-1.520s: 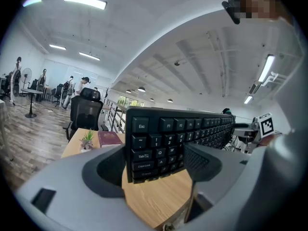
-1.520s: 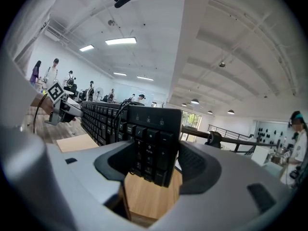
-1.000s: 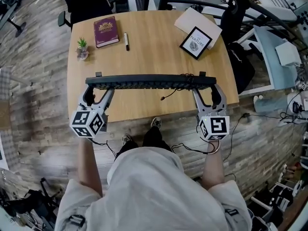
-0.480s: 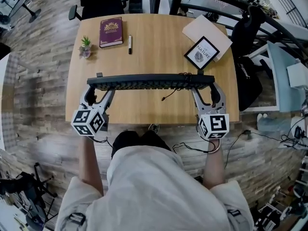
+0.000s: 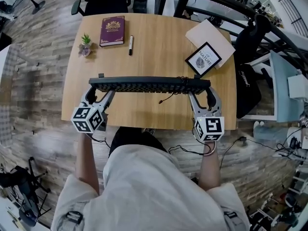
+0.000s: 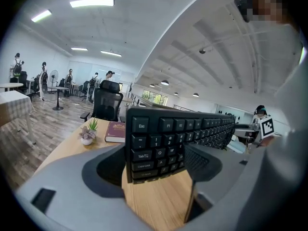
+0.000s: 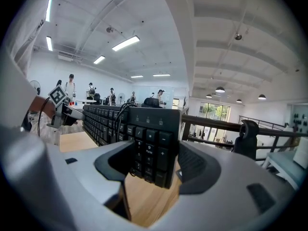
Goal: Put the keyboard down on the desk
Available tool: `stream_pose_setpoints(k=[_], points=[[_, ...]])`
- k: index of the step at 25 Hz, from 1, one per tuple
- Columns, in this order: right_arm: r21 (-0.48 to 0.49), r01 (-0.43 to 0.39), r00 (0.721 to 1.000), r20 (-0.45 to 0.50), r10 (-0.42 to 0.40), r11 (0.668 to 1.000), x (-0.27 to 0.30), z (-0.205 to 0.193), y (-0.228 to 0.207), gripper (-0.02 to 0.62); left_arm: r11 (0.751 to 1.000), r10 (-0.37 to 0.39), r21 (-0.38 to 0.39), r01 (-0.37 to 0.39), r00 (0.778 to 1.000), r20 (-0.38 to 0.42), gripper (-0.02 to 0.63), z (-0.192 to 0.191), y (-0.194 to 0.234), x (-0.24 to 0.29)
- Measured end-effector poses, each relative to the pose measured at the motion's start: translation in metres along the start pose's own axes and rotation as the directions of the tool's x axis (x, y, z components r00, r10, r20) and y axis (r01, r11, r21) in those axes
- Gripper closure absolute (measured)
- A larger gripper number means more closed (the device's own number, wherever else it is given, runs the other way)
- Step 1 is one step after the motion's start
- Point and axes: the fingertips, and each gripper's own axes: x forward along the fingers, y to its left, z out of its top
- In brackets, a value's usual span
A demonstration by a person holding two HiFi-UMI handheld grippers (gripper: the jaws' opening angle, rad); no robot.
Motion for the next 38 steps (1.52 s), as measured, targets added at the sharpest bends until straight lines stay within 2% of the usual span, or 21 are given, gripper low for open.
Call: stream_pose_setpoints(k=[9, 19, 38], points=[[-0.013, 0.024, 0.998, -0.053, -0.024, 1.000, 0.028, -0.003, -0.011, 0.319, 0.999, -0.039, -0.038, 0.037, 0.999, -0.037, 0.235, -0.005, 0.016, 0.042], [0.025, 0.028, 0.989, -0.144, -0.024, 0.999, 0.067, -0.028, -0.012, 0.321, 0.995, -0.065, -0.086, 0.053, 0.989, -0.136, 0.233, -0.026, 0.043, 0.085], [0.099, 0.015, 0.943, -0.332, 0.019, 0.995, 0.102, -0.097, 0.005, 0.327, 0.986, -0.096, -0.163, 0.044, 0.940, -0.327, 0.233, -0.098, 0.081, 0.124]])
